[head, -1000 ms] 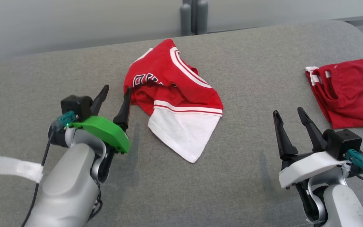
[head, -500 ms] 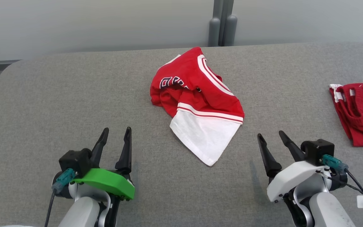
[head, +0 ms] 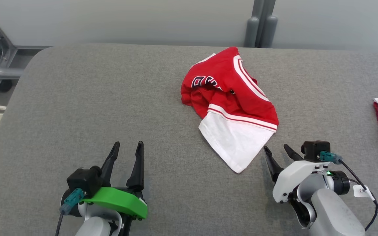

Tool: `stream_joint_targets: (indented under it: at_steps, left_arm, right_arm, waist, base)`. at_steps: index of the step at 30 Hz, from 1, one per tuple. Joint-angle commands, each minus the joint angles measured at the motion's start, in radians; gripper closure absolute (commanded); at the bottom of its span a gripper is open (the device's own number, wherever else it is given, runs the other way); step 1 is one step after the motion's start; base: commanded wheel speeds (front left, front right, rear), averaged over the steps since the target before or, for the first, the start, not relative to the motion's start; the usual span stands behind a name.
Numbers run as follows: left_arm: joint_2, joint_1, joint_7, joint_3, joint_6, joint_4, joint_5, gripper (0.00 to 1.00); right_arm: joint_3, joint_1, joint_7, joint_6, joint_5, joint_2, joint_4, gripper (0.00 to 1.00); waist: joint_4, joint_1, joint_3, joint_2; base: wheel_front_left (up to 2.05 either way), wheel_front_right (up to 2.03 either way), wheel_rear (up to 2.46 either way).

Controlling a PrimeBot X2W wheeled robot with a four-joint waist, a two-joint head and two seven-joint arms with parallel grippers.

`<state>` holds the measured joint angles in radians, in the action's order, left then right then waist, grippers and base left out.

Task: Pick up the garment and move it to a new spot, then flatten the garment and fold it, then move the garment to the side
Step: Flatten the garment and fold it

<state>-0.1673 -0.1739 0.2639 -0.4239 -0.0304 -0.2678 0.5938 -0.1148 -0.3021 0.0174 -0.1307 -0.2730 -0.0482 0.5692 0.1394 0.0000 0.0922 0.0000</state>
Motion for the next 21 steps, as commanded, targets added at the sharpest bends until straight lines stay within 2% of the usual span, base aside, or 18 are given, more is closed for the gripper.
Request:
stream_joint_targets:
  at_steps: [1,7,13,20,21]
  left_arm:
    - [0.003,0.013,0.000,0.002,0.002,0.004,-0.009,0.00]
    - [0.008,0.012,0.000,-0.003,0.008,0.007,-0.013,0.00]
    - [0.012,0.017,0.000,-0.006,0.011,0.010,-0.016,0.00]
    - [0.007,0.016,0.000,-0.009,0.006,0.006,-0.017,0.00]
    - [0.005,0.016,0.000,-0.008,0.006,0.006,-0.017,0.00]
  right_arm:
    - [0.015,-0.030,0.015,0.000,0.004,-0.005,0.038,0.00]
    - [0.089,-0.131,0.071,0.000,0.044,-0.004,0.230,0.00]
    - [0.116,-0.220,0.101,0.000,0.051,-0.004,0.411,0.00]
    - [0.091,-0.290,0.148,0.000,0.008,-0.003,0.549,0.00]
    - [0.081,-0.299,0.154,0.000,-0.003,-0.003,0.568,0.25]
  waist:
    - [0.039,0.0000,0.008,0.0000]
    - [0.088,0.0000,0.018,0.0000]
    - [0.118,0.0000,0.026,0.0000]
    - [0.126,0.0000,0.029,0.0000]
    - [0.125,0.0000,0.028,0.0000]
  base:
    - [0.00,0.00,0.00]
    - [0.00,0.00,0.00]
    - [0.00,0.00,0.00]
    - [0.00,0.00,0.00]
    - [0.00,0.00,0.00]
